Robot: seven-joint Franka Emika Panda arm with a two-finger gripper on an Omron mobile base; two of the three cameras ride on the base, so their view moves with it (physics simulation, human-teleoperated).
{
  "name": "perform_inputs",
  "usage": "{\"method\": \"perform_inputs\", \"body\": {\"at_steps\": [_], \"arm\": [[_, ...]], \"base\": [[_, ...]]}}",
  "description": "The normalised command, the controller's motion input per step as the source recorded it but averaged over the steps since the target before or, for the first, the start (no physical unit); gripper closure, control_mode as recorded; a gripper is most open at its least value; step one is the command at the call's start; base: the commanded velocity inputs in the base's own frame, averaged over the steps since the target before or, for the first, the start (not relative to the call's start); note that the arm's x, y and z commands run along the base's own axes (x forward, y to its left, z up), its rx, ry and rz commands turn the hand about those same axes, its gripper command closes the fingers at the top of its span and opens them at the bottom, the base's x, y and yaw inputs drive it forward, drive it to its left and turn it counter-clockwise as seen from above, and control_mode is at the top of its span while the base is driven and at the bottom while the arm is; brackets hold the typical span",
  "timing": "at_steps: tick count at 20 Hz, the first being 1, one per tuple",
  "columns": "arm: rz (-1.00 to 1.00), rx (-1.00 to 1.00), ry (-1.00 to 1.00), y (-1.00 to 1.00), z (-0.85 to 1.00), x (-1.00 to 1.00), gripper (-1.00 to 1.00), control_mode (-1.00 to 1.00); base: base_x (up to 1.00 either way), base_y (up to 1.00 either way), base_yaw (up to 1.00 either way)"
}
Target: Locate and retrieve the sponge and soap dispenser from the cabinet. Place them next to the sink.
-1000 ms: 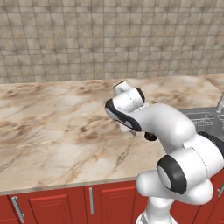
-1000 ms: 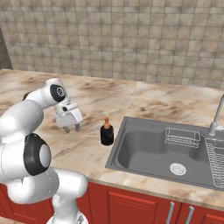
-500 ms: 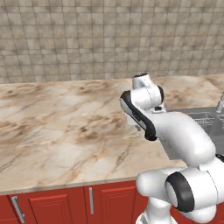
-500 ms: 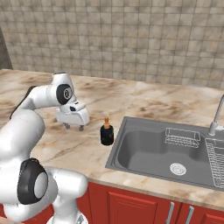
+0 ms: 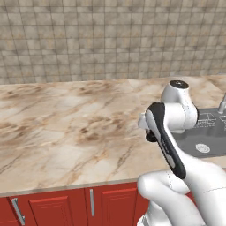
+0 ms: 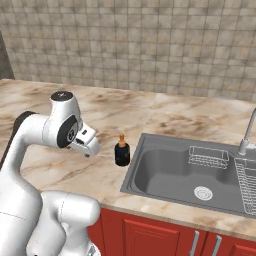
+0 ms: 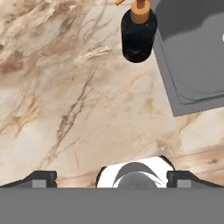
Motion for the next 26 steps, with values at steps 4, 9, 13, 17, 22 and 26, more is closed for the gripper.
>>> {"method": "perform_inputs", "body": {"at_steps": [4, 9, 13, 17, 22, 26], "arm": [[0.26, 0.03, -0.11, 0.08, 0.55, -0.45, -1.0, -1.0], [0.27, 0.01, -0.13, 0.12, 0.52, -0.41, -1.0, -1.0], [0.14, 0.0, -0.06, 0.08, 0.63, -0.38, -1.0, -1.0], [0.03, -0.02, -0.01, 0.01, 0.57, -0.35, -1.0, -1.0], [-0.02, -0.03, 0.01, 0.0, 0.05, -0.09, -1.0, -1.0], [0.0, 0.0, 0.0, 0.0, 0.0, 0.0, -1.0, -1.0]], "base": [[0.0, 0.0, 0.0], [0.0, 0.0, 0.0], [0.0, 0.0, 0.0], [0.0, 0.0, 0.0], [0.0, 0.0, 0.0], [0.0, 0.0, 0.0]]}}
